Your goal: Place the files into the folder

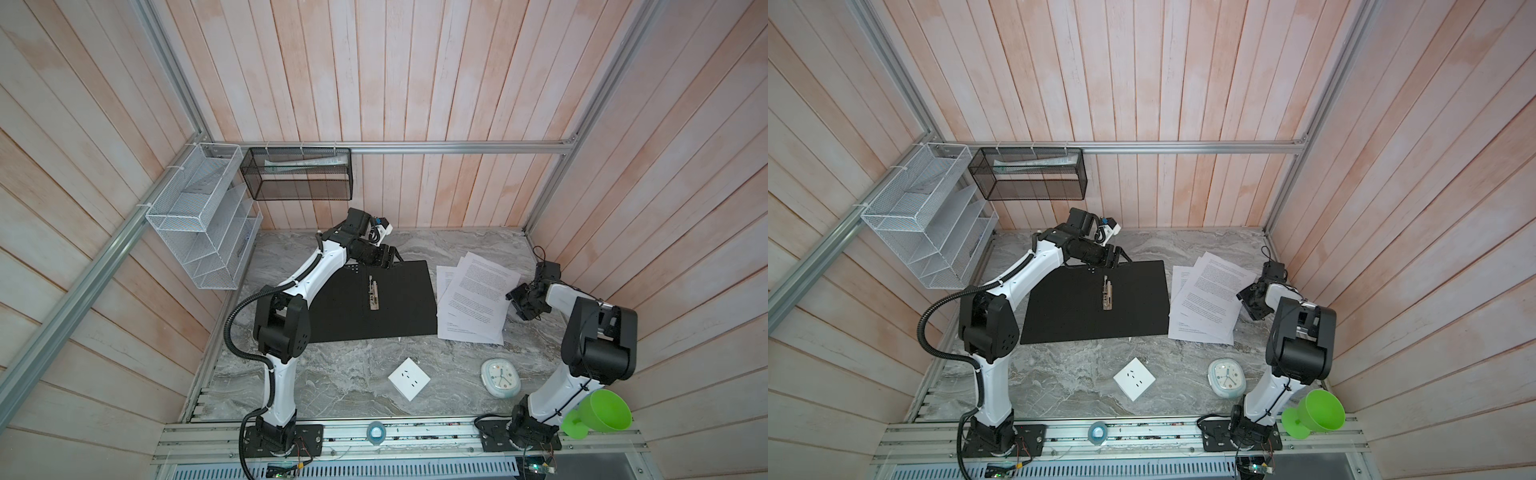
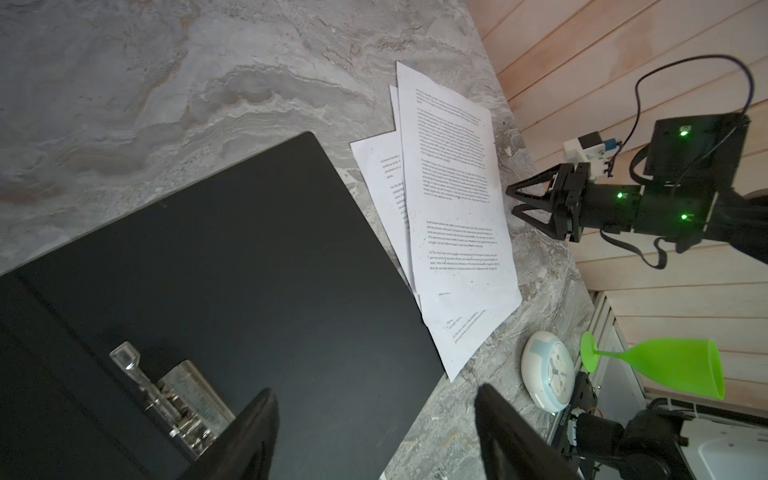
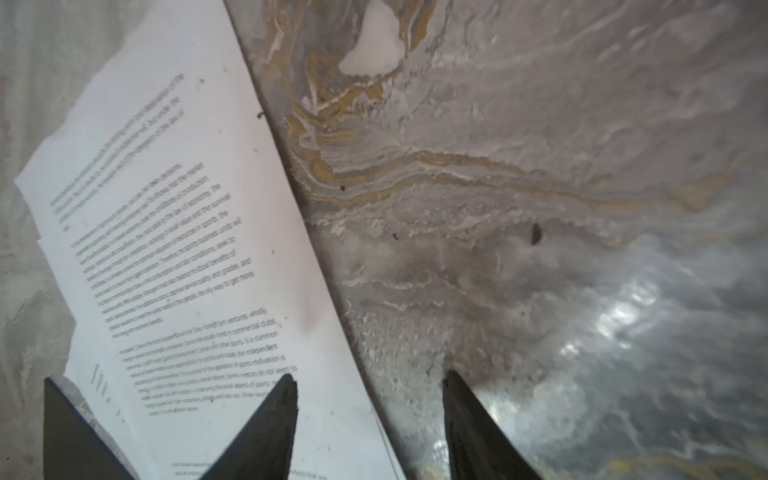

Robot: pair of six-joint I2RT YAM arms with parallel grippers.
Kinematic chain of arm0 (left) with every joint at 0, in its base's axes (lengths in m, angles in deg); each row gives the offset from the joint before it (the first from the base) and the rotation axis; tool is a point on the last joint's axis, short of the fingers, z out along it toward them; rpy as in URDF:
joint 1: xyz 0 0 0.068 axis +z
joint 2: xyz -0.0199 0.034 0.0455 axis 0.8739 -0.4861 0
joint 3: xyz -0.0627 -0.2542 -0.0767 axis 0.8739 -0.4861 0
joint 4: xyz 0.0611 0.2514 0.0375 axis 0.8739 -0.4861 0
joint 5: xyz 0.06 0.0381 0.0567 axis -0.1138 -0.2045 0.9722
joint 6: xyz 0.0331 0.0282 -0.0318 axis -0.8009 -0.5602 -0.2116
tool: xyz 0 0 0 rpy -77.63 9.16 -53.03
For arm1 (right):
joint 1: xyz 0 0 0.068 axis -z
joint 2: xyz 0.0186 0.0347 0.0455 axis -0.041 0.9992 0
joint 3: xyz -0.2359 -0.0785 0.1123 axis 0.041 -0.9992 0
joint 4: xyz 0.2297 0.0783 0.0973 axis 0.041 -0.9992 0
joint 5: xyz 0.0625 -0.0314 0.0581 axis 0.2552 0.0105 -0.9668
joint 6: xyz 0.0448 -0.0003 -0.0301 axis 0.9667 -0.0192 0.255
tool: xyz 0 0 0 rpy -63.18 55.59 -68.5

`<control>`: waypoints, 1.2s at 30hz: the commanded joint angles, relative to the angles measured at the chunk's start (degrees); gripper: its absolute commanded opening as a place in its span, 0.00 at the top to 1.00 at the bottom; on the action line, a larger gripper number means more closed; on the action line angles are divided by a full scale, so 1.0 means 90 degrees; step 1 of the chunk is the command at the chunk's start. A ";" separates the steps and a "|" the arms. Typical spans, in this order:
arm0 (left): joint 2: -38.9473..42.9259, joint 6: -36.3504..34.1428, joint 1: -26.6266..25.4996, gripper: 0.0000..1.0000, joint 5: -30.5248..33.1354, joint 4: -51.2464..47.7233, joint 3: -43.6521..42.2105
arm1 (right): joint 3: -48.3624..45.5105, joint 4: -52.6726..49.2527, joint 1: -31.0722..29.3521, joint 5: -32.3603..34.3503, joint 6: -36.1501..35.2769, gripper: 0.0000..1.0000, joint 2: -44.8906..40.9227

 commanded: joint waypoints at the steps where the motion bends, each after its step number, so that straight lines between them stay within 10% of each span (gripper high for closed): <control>1: 0.0466 -0.0222 0.0210 0.23 -0.0260 -0.0085 -0.0084 | 0.0114 -0.0042 -0.0056 -0.0343 -0.0159 0.44 0.0350; 36: 0.0585 -0.0257 0.0777 0.23 -0.0692 -0.0203 -0.0091 | -0.0585 -0.0420 -0.1128 -0.1439 -0.0883 0.46 -0.0062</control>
